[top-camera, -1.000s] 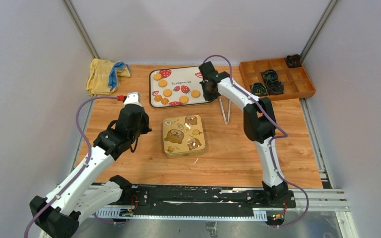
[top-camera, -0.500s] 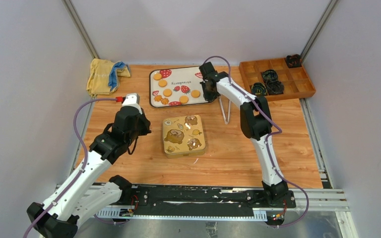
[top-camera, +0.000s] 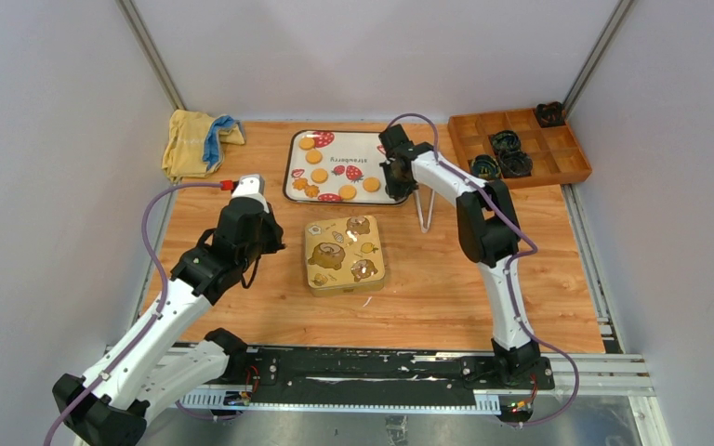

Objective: Pack the cookies

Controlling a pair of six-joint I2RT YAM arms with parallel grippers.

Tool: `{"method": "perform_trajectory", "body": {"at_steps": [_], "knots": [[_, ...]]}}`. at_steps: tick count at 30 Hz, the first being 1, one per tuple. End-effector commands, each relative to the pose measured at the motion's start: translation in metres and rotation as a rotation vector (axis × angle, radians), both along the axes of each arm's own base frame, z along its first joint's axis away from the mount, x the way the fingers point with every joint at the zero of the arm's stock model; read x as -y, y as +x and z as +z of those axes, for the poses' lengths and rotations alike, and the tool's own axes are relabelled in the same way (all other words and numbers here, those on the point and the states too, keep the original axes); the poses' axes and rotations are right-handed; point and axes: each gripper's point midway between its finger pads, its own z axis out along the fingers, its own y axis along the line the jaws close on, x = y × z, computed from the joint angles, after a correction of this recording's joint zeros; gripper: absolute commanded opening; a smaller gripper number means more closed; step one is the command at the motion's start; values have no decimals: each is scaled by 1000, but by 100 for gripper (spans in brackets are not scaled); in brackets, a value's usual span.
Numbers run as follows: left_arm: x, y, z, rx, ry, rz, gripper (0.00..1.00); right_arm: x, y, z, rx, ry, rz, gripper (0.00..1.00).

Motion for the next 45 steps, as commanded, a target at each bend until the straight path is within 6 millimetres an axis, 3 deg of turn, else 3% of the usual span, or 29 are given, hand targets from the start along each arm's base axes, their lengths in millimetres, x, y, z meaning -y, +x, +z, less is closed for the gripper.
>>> {"method": "perform_trajectory", "body": {"at_steps": [1, 10, 17, 26, 29, 36, 41, 45], "knots": [[2, 1, 11, 21, -13, -11, 5, 25, -27, -11, -92, -54, -28, 0], [1, -1, 14, 28, -18, -16, 6, 53, -27, -17, -113, -79, -80, 0], [3, -2, 10, 15, -17, -23, 6, 76, -14, -15, -114, -66, -120, 0], [4, 1, -1, -17, -1, -18, 6, 57, -20, -12, -137, 29, -85, 0], [4, 2, -8, -31, 2, -9, 6, 51, -22, -2, -119, 43, -67, 0], [0, 4, -54, -147, 32, 64, 5, 44, -37, 38, -42, 74, -44, 0], [-7, -1, -104, -293, 102, 125, 4, 47, -66, 52, -26, 94, -33, 0], [-2, 11, -136, -357, 115, 138, 2, 45, -93, 53, -49, 116, -10, 0]]}}
